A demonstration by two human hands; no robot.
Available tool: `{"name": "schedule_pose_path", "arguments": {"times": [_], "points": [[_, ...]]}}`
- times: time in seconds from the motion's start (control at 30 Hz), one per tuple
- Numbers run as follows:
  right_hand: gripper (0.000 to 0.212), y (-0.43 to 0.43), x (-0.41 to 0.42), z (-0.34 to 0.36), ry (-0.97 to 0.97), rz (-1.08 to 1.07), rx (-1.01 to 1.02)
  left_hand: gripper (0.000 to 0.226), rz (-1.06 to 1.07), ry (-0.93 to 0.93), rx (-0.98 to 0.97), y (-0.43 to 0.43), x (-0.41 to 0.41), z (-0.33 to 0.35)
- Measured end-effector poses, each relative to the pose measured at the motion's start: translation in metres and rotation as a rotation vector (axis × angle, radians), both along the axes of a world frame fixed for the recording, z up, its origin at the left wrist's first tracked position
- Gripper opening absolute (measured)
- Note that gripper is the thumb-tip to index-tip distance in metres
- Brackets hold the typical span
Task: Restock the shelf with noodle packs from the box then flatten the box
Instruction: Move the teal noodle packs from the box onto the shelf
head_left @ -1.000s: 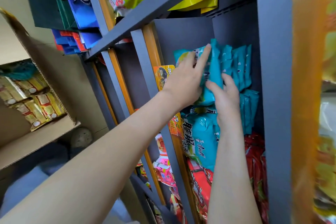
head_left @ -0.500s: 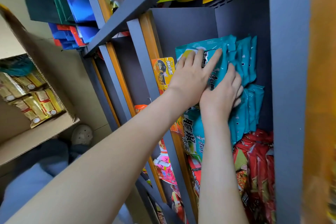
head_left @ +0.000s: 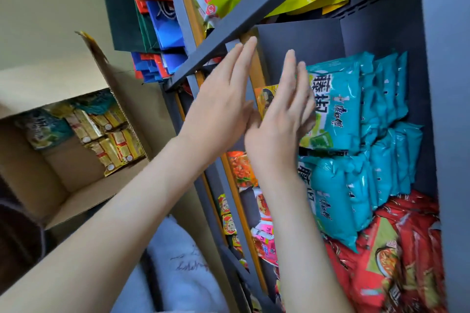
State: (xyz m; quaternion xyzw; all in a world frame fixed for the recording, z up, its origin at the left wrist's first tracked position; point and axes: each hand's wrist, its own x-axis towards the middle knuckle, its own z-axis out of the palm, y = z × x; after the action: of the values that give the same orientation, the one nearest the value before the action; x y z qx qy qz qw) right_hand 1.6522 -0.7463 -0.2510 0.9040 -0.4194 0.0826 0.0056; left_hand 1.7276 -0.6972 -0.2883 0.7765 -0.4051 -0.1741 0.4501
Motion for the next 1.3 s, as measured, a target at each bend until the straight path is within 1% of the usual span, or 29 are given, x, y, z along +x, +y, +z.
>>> {"name": "schedule_pose_path", "arguments": {"times": [0.1,0.2,0.27,0.37,0.47,0.53,0.63,0.87,1.0,1.07,1.1,1.13,1.2,1.23,1.27,1.3], "points": [[0.073,0.023,0.017,-0.019,-0.007,0.095,0.040,0.078,0.096,-0.020,0.066,0.033,0.012,-0.017],[0.071,0.044,0.035,-0.045,0.017,0.209,0.164,0.067,0.194,-0.024,0.150,0.064,0.022,-0.043],[0.072,0.056,0.045,-0.067,0.051,0.274,0.220,0.064,0.234,-0.010,0.203,0.082,0.029,-0.062],[0.079,0.073,0.061,-0.104,0.134,0.361,0.314,0.063,0.299,0.023,0.292,0.108,0.038,-0.101],[0.086,0.086,0.072,-0.151,0.259,0.419,0.485,0.060,0.365,0.069,0.403,0.136,0.047,-0.143],[0.086,0.092,0.078,-0.187,0.314,0.440,0.569,0.055,0.405,0.092,0.463,0.153,0.053,-0.175],[0.080,0.107,0.087,-0.243,0.322,0.447,0.635,0.048,0.466,0.173,0.557,0.177,0.057,-0.232],[0.080,0.144,0.095,-0.381,0.388,0.552,0.759,0.052,0.558,0.449,0.869,0.232,0.051,-0.398],[0.079,0.148,0.095,-0.448,0.403,0.530,0.762,0.052,0.596,0.497,0.955,0.248,0.059,-0.482],[0.078,0.147,0.096,-0.478,0.414,0.528,0.746,0.050,0.581,0.524,0.966,0.252,0.065,-0.522],[0.078,0.146,0.096,-0.491,0.418,0.525,0.753,0.050,0.606,0.568,0.964,0.254,0.069,-0.542],[0.076,0.145,0.096,-0.504,0.421,0.516,0.773,0.049,0.668,0.623,0.954,0.257,0.072,-0.561],[0.073,0.144,0.094,-0.524,0.410,0.477,0.831,0.046,0.899,0.786,0.902,0.264,0.081,-0.597],[0.071,0.145,0.093,-0.532,0.396,0.457,0.854,0.045,1.056,0.905,0.817,0.269,0.084,-0.614],[0.070,0.146,0.091,-0.541,0.383,0.445,0.869,0.044,1.221,1.066,0.658,0.273,0.085,-0.628],[0.069,0.148,0.089,-0.549,0.374,0.442,0.879,0.043,1.369,1.224,0.455,0.276,0.086,-0.641]]}}
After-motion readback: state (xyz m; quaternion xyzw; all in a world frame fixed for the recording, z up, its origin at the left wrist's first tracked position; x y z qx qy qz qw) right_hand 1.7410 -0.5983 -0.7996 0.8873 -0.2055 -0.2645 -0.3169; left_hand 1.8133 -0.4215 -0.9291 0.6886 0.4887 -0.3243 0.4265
